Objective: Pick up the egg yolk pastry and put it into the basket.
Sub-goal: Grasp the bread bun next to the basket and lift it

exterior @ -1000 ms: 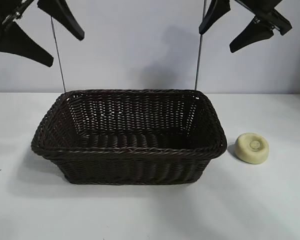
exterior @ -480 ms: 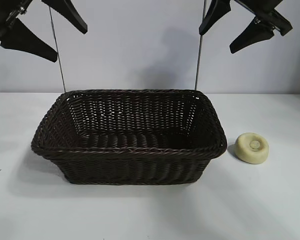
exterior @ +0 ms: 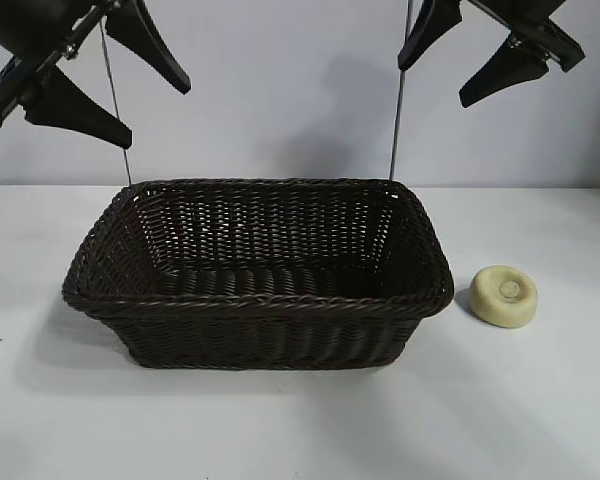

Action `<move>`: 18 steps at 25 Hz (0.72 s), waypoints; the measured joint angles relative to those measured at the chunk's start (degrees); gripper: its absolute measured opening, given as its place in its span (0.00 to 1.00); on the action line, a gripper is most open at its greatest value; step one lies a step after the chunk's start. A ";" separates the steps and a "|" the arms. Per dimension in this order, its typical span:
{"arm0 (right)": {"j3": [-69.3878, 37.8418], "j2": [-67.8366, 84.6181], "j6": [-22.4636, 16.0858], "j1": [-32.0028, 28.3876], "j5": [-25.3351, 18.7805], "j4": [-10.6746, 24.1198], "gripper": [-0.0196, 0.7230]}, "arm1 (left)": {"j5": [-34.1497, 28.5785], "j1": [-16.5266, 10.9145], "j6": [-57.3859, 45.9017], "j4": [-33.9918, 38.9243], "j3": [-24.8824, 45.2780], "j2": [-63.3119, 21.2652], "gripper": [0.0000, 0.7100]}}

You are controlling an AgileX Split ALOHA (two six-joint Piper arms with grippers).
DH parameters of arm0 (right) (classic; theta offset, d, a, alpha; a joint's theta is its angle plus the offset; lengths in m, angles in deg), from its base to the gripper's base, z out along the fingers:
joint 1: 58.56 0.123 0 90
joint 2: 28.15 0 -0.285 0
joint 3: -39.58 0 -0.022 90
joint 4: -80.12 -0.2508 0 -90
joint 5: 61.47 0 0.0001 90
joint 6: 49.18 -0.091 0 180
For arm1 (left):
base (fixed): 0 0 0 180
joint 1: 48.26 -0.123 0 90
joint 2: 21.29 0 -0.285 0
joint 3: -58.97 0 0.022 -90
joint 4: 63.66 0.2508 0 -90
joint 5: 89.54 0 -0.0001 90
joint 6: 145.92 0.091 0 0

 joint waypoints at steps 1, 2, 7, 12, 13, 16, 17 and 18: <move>0.00 0.00 0.00 -0.29 -1.65 -0.06 0.75 | 0.00 0.00 0.00 0.00 0.00 0.00 0.67; 0.00 0.00 0.00 -0.62 -2.96 0.00 0.75 | 0.00 0.00 0.00 0.00 0.00 0.00 0.67; 0.00 0.00 0.12 -4.06 -8.24 1.46 0.75 | -0.12 0.00 0.00 0.05 0.00 0.00 0.67; 0.00 0.00 0.44 -8.48 -10.87 5.98 0.75 | -0.16 0.00 0.00 0.05 0.00 0.00 0.67; 0.00 0.00 0.44 -9.01 -10.91 7.13 0.75 | -0.16 0.00 0.00 0.05 0.00 0.00 0.67; 0.00 0.00 0.44 -9.71 -10.91 9.76 0.75 | -0.16 0.00 0.00 0.05 0.00 0.00 0.67; 0.00 0.00 0.44 -9.71 -10.99 10.27 0.75 | -0.16 0.00 0.00 0.05 0.00 0.00 0.67; 0.00 0.00 0.44 -9.71 -10.98 10.68 0.75 | -0.16 0.00 0.00 0.05 0.00 0.00 0.67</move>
